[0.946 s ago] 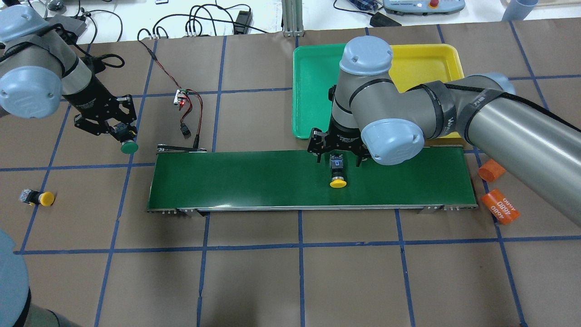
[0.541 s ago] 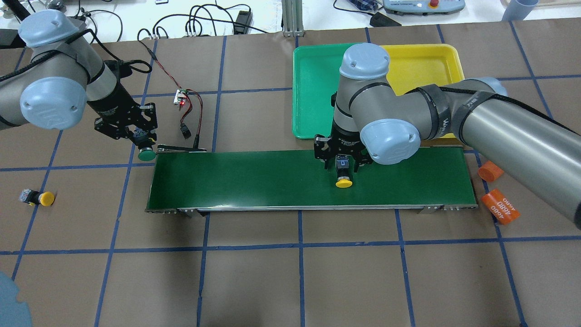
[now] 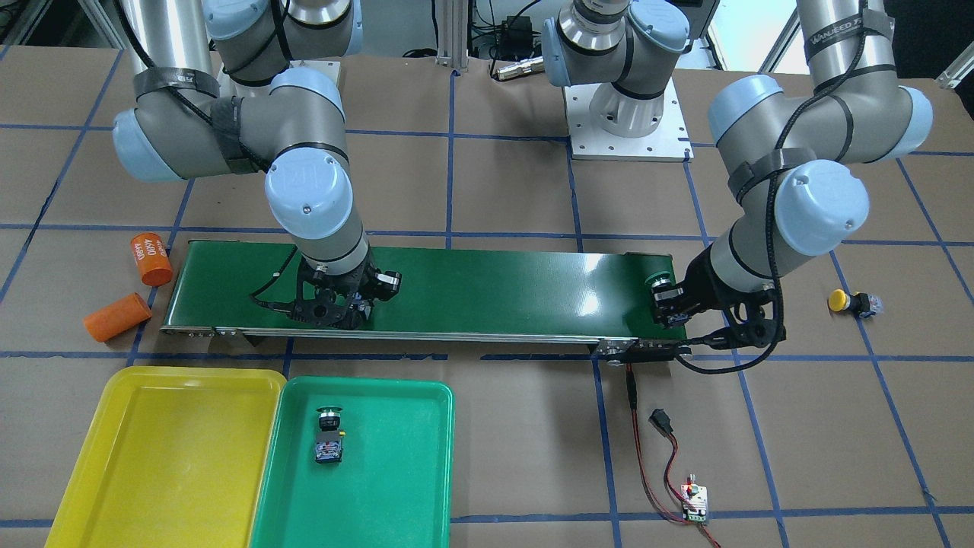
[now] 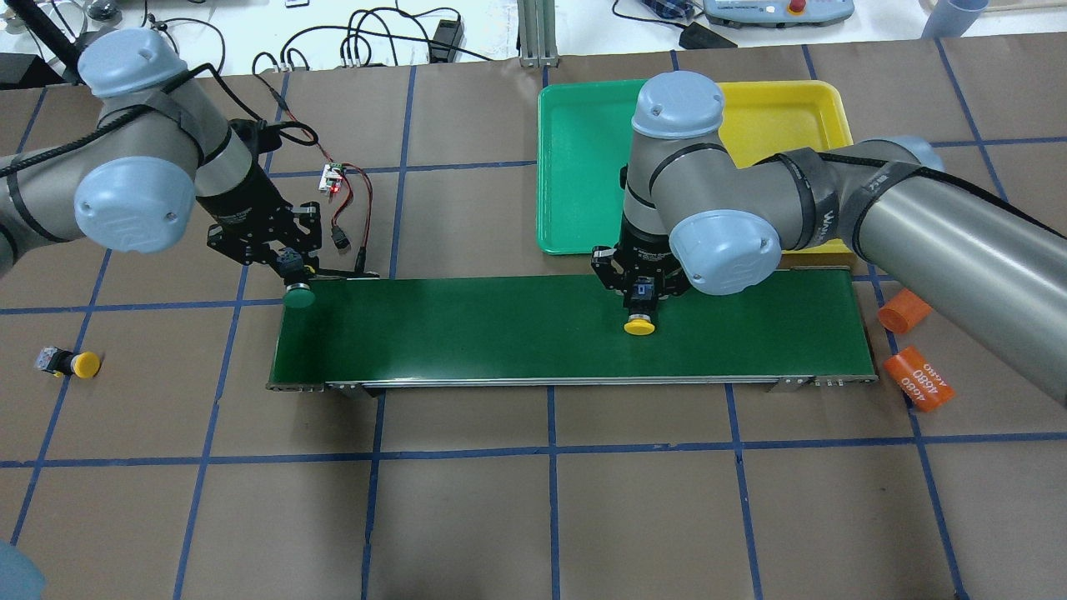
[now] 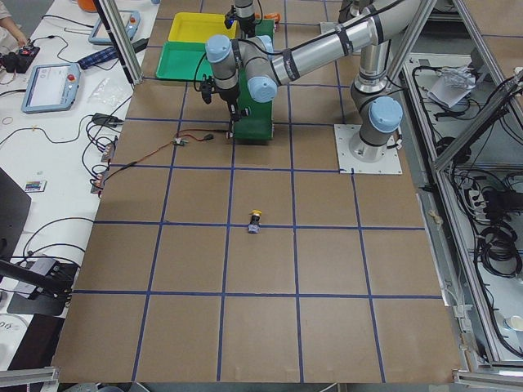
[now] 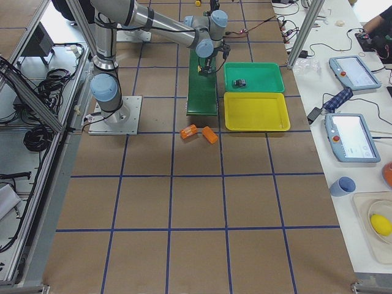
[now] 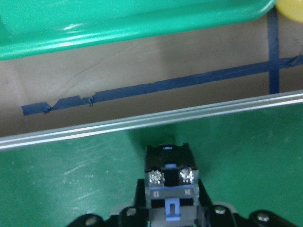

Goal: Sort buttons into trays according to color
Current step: 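Carry yellow switch into the yellow tray with right while left releases green switch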

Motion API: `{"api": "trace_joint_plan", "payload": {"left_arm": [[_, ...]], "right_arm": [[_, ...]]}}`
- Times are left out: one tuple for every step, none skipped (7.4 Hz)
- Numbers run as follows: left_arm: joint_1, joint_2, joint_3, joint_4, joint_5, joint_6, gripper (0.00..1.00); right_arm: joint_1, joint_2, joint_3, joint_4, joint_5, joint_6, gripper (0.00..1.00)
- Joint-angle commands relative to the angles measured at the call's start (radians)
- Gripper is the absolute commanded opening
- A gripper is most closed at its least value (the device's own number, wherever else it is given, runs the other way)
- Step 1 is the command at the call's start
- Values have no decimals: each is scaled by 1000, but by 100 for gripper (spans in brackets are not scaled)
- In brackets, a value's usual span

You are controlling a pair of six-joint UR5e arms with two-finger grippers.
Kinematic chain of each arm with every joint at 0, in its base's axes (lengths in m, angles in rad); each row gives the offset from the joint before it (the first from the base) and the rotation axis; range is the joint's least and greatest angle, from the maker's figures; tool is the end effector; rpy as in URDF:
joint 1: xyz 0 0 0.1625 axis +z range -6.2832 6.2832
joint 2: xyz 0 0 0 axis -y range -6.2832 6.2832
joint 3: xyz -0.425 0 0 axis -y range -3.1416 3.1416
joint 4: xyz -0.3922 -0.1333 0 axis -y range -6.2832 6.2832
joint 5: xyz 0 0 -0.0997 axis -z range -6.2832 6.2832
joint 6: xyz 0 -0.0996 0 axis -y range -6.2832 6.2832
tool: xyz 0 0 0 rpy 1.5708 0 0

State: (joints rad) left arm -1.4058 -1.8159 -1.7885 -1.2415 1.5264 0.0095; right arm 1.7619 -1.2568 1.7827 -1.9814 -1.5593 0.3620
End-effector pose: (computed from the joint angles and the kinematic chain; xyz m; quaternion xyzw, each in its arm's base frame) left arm -0.0472 -0.5549 0.2878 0.0790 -0.9944 -0.0645 0.0279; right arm 0.2380 -0.5224 0.2594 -0.0855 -0.9947 -0.0570 0.0102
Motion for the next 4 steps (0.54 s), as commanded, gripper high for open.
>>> {"api": "trace_joint_plan", "payload": {"left_arm": [[-31,10,-22,4,-3,61,0],[-35,3,-26,4,-3,123,0],[-38,3,-34,2,-5,133,0],[-57,7,-46,4,-2,124,0]], "right_arm": [[-97,-4,-87,4,-48,-21,0],[-173,10,-116,-8,-48,-102,0],[-256,28,-121,-42,-47,-236,0],[-345,55,-123,-86,-47,-335,0]]}}
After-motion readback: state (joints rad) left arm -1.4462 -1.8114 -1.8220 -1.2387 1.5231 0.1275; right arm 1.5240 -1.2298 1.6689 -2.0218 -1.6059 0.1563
